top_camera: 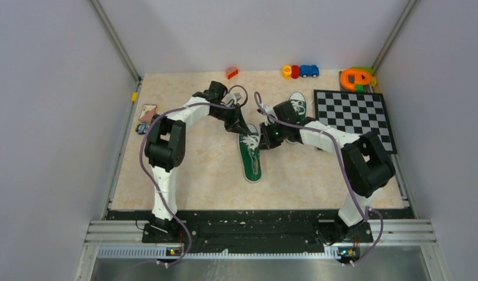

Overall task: Tie the shoes
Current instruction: Cross the shoelace with the shoelace.

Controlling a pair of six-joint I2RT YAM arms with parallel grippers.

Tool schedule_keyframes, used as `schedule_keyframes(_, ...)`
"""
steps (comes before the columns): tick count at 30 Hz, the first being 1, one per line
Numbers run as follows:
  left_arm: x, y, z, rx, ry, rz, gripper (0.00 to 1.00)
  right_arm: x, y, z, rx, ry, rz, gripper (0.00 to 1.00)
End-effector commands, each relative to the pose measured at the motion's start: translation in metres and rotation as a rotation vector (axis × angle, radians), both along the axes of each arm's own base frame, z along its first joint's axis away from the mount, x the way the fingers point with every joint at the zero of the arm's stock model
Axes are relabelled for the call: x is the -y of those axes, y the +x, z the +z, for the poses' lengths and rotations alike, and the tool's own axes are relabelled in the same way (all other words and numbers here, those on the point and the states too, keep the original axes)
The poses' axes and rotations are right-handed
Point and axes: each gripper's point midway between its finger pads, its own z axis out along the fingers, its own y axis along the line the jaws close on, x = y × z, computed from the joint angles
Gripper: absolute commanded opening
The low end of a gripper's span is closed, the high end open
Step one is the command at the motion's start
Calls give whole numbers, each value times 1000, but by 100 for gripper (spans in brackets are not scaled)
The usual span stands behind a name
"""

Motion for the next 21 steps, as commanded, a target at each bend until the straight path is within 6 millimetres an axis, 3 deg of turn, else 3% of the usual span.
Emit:
schedule_keyframes(1, 1, -3, 28, 93, -48, -23, 0, -29, 11, 39, 59, 97, 40, 0)
schedule_keyframes(6, 4, -8, 36, 151, -70, -50, 13, -38, 11, 52, 40, 140, 43, 0)
schedule_keyframes(12, 4, -17, 31, 207, -79, -77, 21, -38, 6, 42, -38, 125, 33, 0)
schedule_keyframes(21, -2, -12, 28, 254, -37, -31, 19, -25, -2, 23, -173, 11, -3, 0)
